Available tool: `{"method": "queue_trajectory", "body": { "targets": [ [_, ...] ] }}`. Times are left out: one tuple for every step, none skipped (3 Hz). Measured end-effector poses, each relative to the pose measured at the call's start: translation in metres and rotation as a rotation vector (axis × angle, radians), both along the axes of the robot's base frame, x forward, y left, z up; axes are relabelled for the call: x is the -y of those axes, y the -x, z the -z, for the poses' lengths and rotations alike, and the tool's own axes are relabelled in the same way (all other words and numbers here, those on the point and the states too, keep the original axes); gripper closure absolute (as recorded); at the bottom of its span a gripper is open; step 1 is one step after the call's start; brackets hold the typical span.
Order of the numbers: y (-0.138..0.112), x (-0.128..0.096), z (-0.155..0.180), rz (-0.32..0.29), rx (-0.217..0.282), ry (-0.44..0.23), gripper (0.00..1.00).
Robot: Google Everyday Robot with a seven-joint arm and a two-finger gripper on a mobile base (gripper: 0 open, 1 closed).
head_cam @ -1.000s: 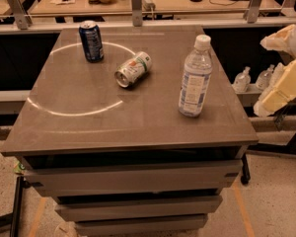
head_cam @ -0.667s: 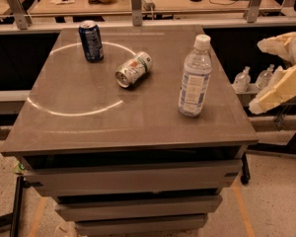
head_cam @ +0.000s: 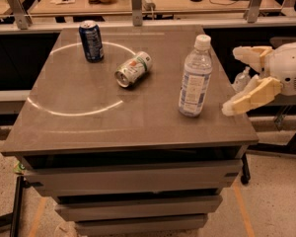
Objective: Knock blue plastic bottle over
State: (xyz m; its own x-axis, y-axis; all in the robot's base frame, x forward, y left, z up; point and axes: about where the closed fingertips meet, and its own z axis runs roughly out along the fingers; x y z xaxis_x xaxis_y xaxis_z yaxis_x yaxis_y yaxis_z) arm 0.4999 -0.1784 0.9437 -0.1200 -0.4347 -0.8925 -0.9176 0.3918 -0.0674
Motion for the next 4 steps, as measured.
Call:
{"method": "queue_trajectory", "body": {
  "targets": [
    [0.000, -0.004, -0.001, -0.003, 0.000, -0.010, 0.00],
    [-0.001, -0.006, 0.001, 0.004, -0.005, -0.020, 0.00],
    [-0.016, -0.014, 0.016, 0.003, 0.004, -0.070, 0.00],
    [-0.030, -0.020, 0.029, -0.015, 0.016, -0.124, 0.00]
  ]
}}
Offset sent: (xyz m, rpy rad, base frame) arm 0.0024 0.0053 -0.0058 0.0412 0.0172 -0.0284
